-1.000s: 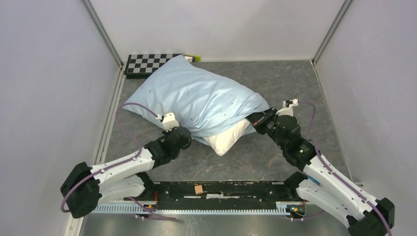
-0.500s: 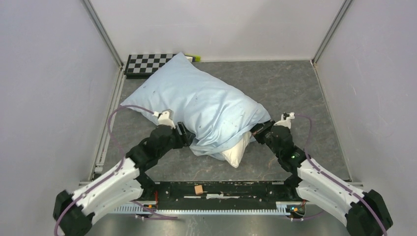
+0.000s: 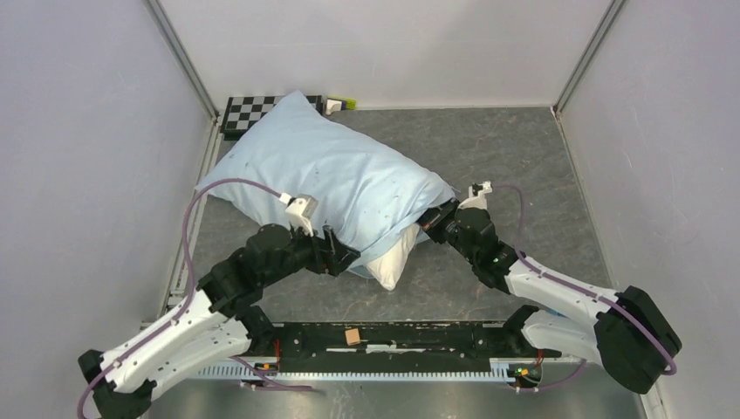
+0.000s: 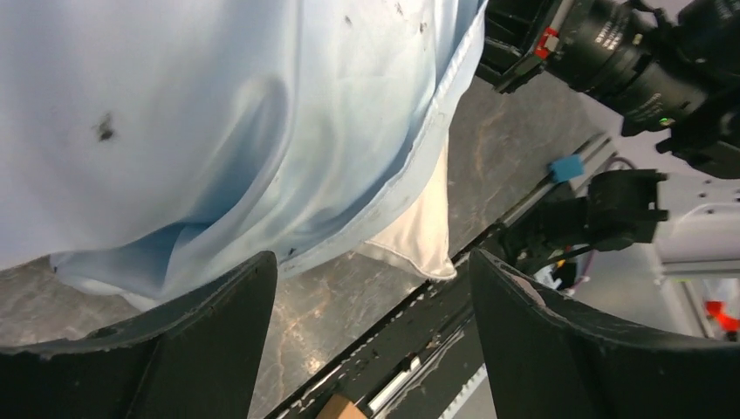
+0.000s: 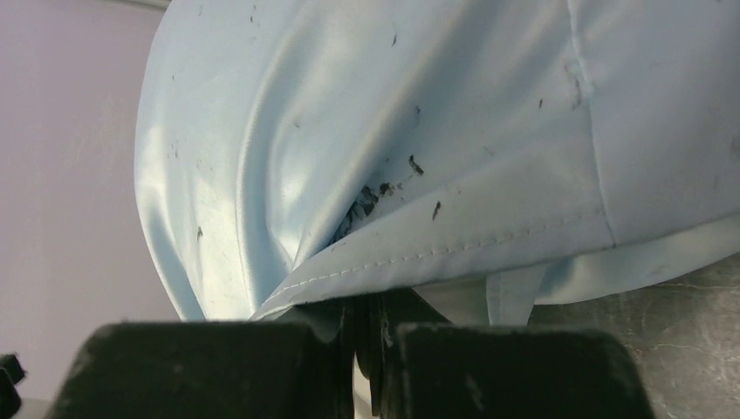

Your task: Remove the pillowcase from the pillow

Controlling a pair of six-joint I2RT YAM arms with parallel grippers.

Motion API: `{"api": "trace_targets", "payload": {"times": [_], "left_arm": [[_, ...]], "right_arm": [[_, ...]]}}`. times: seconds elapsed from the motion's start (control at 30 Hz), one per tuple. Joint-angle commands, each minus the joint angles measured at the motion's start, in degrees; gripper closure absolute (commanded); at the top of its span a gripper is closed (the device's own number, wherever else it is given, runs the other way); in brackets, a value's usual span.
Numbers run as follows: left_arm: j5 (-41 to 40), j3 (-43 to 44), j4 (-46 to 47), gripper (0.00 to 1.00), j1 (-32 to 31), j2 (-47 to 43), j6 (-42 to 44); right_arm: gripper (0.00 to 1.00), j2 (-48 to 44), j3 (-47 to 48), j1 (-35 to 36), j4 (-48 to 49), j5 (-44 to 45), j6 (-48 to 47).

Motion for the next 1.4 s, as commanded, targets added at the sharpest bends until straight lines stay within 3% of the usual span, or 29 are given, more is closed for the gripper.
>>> {"api": "trace_targets", "payload": {"times": [0.0, 0.13, 0.3, 0.5, 0.67, 0.8, 0.93, 1.1, 1.37], "left_arm": [[-6.23, 10.21, -3.83, 0.13, -1.60, 7.46, 9.13], [-7.36, 19.29, -7.57, 0.13, -3.95, 15.27, 13.35], [-22.41, 24.74, -10.51, 0.14, -16.09, 22.75, 17.92], [-25.87, 28.63, -10.31, 0.16, -20.45, 31.25, 22.16], [-27.61, 29.48, -6.31, 0.22, -20.99, 37.00, 24.75], [-34.17, 30.30, -3.99, 0.25, -20.94, 40.48, 25.28], [-41.90, 32.25, -3.49, 0.45, -20.58, 43.33, 26.32], [-43.29, 36.88, -4.89, 0.57, -19.45, 47.44, 27.11], [-40.65, 42.37, -2.42, 0.67, -15.58, 49.53, 25.89]], "right_arm": [[1.00, 0.96, 4.82, 2.33, 6.55, -3.05, -4.57], [1.00, 1.50, 4.45, 3.48, 7.40, -4.30, -5.81], [1.00, 1.50, 4.21, 3.76, 7.69, -4.08, -7.12], [1.00, 2.20, 3.61, 4.15, 10.35, -5.75, -5.98], [1.00, 1.54, 3.48, 4.69, 10.70, -6.33, -6.03], [1.00, 0.39, 2.86, 5.20, 11.15, -6.81, -6.14], [1.00, -1.00, 1.84, 5.66, 11.39, -7.10, -5.97], [1.00, -2.73, 1.15, 6.28, 10.34, -7.07, -6.69], [1.00, -2.66, 0.17, 8.89, 10.10, -8.84, -8.62]]}}
